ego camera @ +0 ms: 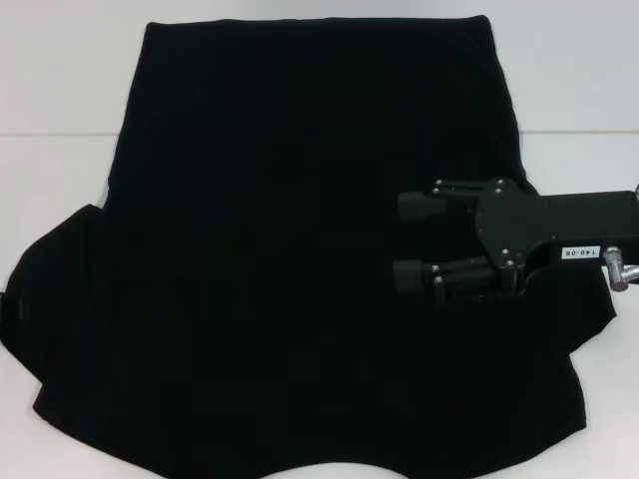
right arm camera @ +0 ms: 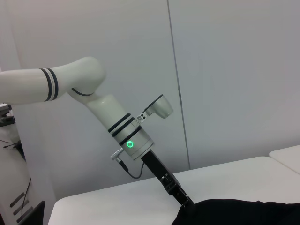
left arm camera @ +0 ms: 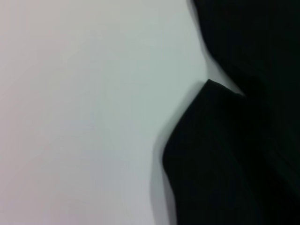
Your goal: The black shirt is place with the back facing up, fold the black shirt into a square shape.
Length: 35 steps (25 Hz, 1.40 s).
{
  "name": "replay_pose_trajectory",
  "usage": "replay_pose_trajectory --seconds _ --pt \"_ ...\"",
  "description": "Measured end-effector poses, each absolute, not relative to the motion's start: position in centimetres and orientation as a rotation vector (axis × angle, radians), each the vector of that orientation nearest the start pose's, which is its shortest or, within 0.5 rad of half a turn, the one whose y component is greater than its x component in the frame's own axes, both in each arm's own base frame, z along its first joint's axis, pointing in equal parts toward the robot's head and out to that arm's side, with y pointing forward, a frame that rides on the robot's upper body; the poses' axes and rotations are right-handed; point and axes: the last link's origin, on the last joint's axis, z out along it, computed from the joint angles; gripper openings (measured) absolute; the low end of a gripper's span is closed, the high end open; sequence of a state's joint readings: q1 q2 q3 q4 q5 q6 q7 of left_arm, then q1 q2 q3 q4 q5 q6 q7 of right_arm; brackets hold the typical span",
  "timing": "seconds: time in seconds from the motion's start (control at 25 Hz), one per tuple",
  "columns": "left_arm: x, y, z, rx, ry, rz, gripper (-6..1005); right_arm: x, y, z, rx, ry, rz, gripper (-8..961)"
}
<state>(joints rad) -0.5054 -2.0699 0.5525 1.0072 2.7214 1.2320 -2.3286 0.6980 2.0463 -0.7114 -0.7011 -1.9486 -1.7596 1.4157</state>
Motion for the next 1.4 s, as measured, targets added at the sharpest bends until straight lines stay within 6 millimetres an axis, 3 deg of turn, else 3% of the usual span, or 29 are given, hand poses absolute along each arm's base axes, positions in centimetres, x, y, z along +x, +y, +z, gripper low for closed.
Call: replay_pose_trajectory --seconds 0.12,0.32,0.56,1.4 --pt "-36.3 34.6 9.1 -1.897 -1.481 0.041 373 18.6 35.3 2.0 -2.936 0.296 0.867 914" --pt "-36.3 34.7 9.1 -1.902 -1.477 0.044 171 18.6 35.3 2.0 -2.936 0.297 0.867 914" --pt "-36.3 34.7 9.1 -1.905 -1.47 0.048 -2 18.7 35.2 2.1 -2.931 0.298 0.877 914" --pt "-36.6 33.8 12.2 -1.825 -1.437 0.056 33 18.7 35.0 2.3 -2.924 0.295 0.903 912"
